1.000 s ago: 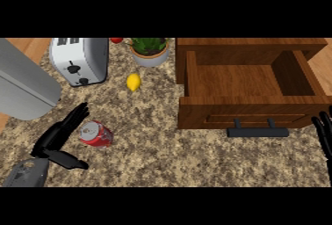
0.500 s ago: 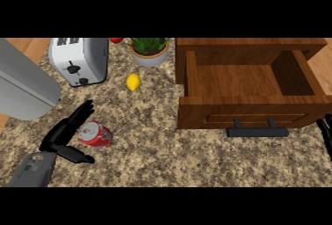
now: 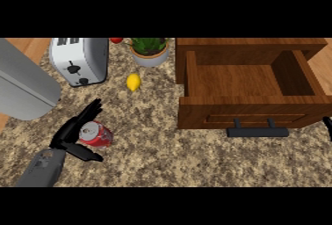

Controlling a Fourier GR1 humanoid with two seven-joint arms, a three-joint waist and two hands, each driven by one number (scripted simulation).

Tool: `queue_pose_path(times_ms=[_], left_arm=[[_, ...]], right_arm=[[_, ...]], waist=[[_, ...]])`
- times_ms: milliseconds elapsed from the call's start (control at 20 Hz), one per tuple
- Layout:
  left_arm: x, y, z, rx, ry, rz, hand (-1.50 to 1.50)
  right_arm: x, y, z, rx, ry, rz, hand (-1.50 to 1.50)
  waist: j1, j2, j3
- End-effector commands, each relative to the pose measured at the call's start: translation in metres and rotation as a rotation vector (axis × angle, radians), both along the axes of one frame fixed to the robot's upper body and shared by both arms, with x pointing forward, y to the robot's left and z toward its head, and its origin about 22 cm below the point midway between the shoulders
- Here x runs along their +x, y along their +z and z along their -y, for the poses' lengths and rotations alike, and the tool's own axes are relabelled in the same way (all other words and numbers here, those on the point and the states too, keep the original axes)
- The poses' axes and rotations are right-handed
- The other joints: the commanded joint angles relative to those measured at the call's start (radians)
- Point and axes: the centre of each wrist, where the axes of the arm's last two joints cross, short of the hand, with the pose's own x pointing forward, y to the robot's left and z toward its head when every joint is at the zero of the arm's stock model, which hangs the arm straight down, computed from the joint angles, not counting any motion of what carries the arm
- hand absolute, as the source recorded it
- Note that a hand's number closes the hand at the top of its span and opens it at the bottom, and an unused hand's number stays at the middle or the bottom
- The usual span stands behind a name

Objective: Pick up the can, place it into the drawer and close the drawer

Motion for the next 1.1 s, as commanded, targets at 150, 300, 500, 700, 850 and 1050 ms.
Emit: queue_pose_path(times_ms=[150,300,500,700,850,1050], left_arm=[[-0.005,-0.013,0.004,-0.046,-0.041,0.009,-1.5],[0.009,0.0,0.015,-0.046,-0.071,0.018,-1.5],[0.009,0.0,0.022,-0.054,-0.112,0.022,-1.5],[0.015,-0.001,0.048,-0.082,-0.116,0.023,1.5],[0.01,0.005,0.049,-0.114,-0.154,0.011,1.5],[0.02,0.014,0.071,-0.165,-0.16,0.008,1.5]], right_arm=[[-0.001,-0.022,-0.006,0.012,0.002,0.002,-1.5],[-0.013,-0.013,-0.006,0.003,0.012,0.005,-1.5],[-0.009,-0.005,-0.006,0.037,-0.003,0.008,-1.5],[-0.002,-0.012,0.007,0.027,-0.003,0.015,-1.5],[0.003,-0.01,-0.018,0.028,-0.005,0.007,-1.5],[-0.024,-0.016,0.016,0.026,0.003,0.003,-1.5]], waist=[[-0.001,0.001,0.0],[0.0,-0.001,0.0],[0.003,-0.001,0.0],[0.004,-0.001,0.0],[0.012,-0.003,0.001],[0.003,-0.004,0.001]])
